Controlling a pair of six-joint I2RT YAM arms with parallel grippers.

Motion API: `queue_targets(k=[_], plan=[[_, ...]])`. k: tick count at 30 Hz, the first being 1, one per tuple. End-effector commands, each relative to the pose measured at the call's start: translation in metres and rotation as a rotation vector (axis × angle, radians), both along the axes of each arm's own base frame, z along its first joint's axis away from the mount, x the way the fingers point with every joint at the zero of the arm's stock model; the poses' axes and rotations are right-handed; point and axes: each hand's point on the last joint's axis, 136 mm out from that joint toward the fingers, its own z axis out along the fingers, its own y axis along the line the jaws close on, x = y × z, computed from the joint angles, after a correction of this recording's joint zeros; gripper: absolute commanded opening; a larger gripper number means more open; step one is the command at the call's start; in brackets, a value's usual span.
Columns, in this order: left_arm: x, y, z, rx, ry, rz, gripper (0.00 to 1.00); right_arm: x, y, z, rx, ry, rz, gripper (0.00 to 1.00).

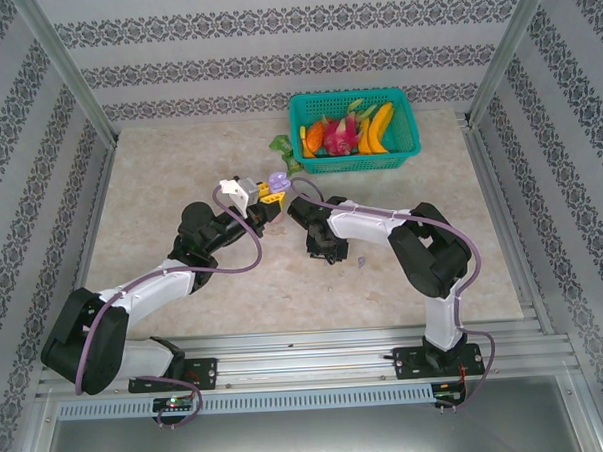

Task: Insert the wireless bluetooth earbuds into the charging case

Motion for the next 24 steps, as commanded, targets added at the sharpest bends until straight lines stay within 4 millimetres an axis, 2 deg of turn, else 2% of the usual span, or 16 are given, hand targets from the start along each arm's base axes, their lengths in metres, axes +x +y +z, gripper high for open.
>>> queue_targets(k=[1,12,24], plan=[[-0.0042,-0.0073,0.0196,-0.031,-0.047,-0.036,0.00,-0.0188,0.0008,-0.0165,-0.036,0.064,0.027,0.34],[-0.0041,-0.0073,0.0198,-0.032,-0.047,-0.036,0.00,-0.0259,0.0042,-0.0220,-0.013,0.092,-0.054,0.33],[-0.0033,-0.0071,0.0186,-0.034,-0.043,-0.034,0.00,-0.0259,0.0063,-0.0196,-0.002,0.087,-0.074,0.23]])
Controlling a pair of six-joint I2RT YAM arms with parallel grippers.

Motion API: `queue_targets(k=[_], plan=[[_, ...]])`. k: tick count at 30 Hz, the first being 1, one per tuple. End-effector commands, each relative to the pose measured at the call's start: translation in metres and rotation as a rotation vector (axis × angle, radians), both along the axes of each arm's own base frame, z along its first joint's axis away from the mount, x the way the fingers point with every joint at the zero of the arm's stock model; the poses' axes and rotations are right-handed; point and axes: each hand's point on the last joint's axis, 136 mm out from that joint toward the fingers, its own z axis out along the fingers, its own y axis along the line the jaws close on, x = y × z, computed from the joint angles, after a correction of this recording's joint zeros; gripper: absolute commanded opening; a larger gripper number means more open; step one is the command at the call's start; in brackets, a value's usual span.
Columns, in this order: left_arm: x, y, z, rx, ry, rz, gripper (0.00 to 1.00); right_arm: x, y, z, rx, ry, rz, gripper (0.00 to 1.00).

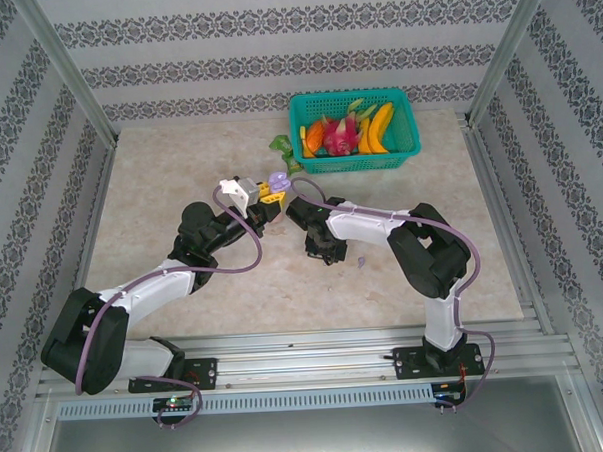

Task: Insert the wireless bluetooth earbuds into the charging case

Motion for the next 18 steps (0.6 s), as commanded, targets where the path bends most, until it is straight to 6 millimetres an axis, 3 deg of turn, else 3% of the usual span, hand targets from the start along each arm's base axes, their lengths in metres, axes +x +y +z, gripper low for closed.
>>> queue_targets(k=[1,9,18], plan=[[-0.003,-0.007,0.019,-0.034,-0.043,-0.033,0.00,-0.024,0.003,-0.018,-0.011,0.093,0.012,0.22],[-0.003,-0.007,0.019,-0.036,-0.041,-0.033,0.00,-0.017,0.000,0.002,0.008,0.009,0.016,0.18],[-0.005,-0.007,0.022,-0.026,-0.044,-0.039,0.00,-0.003,-0.011,0.045,0.018,-0.137,0.023,0.18]])
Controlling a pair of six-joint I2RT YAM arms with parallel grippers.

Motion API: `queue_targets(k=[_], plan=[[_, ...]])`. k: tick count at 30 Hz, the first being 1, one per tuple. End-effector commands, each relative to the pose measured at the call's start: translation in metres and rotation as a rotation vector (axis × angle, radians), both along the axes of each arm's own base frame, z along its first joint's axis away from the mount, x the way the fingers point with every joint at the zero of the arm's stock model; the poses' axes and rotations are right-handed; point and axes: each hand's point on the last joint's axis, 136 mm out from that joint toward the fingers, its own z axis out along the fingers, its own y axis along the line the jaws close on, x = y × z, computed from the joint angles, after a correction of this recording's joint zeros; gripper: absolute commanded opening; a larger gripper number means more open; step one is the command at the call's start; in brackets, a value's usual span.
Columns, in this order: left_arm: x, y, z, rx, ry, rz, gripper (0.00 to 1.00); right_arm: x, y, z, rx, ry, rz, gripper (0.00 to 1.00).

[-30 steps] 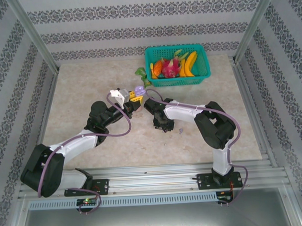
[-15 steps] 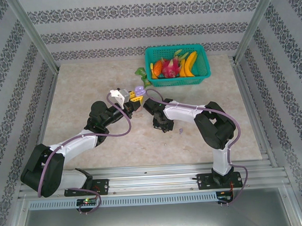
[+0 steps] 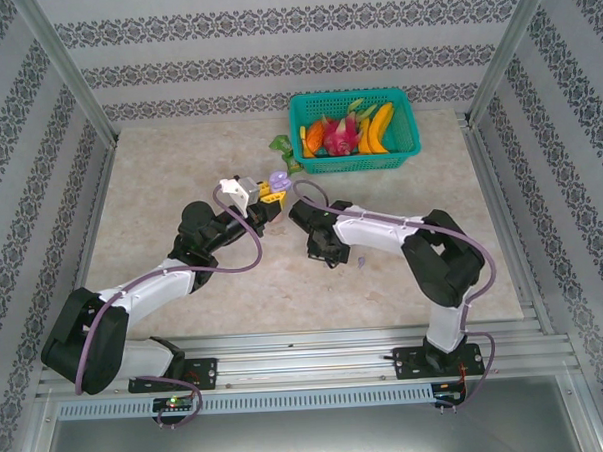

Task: Insert the wireless bluetooth earbuds into the charging case

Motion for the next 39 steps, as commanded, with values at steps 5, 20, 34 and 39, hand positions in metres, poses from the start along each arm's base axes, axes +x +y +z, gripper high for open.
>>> queue_targets(k=[5,20,34,39], plan=[[-0.008,-0.006,0.018,-0.011,-0.040,-0.040,0.00,0.010,-0.021,0.051,0.002,-0.167,0.012,0.18],[-0.023,-0.017,0.011,0.025,-0.014,-0.148,0.00,0.037,-0.052,0.205,0.162,-0.575,0.062,0.20],[-0.031,-0.048,0.016,0.083,-0.043,-0.264,0.00,0.036,-0.016,0.330,0.362,-0.931,0.277,0.20],[-0.029,-0.057,0.020,0.108,-0.064,-0.275,0.00,0.028,-0.006,0.350,0.405,-1.014,0.343,0.20]])
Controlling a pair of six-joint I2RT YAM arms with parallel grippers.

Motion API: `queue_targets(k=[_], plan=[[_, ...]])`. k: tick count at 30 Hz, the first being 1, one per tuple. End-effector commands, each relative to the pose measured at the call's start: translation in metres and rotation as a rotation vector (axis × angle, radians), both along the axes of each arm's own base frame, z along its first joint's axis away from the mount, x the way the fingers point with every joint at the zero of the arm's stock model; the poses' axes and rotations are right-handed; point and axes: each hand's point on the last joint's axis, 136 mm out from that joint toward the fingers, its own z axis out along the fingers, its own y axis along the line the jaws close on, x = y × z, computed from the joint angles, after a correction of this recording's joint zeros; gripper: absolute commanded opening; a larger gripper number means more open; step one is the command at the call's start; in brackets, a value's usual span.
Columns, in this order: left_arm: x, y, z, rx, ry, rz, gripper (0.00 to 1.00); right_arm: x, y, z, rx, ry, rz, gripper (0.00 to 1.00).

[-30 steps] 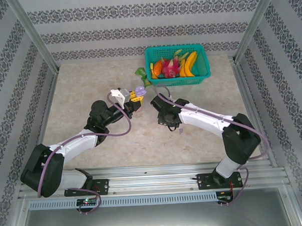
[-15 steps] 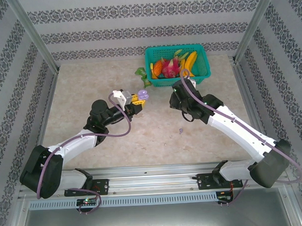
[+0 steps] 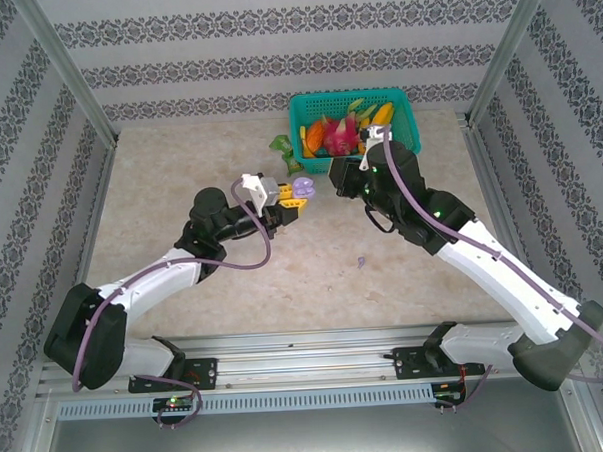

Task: Insert the wireless bluetooth earbuds into the charging case

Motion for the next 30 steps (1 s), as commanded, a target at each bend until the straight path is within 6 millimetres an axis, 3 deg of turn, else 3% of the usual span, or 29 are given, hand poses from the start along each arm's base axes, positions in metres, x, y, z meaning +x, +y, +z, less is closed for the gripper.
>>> queue_targets(k=[1,5,11,19,30], plan=[[-0.003,-0.011,0.007,0.023,-0.051,-0.037,0.00,-0.007,0.012,0.031,0.031,-0.130,0.080,0.20],[0.000,-0.017,0.008,0.034,-0.071,-0.034,0.00,-0.016,0.022,0.042,0.025,-0.209,0.149,0.20],[0.005,-0.023,0.015,0.040,-0.102,-0.022,0.00,-0.026,0.031,0.044,0.025,-0.294,0.234,0.20],[0.004,-0.027,0.026,0.051,-0.127,-0.037,0.00,-0.034,0.039,0.034,0.020,-0.332,0.293,0.20],[0.001,-0.029,0.030,0.049,-0.133,-0.044,0.00,-0.029,0.042,0.020,0.015,-0.304,0.288,0.20]])
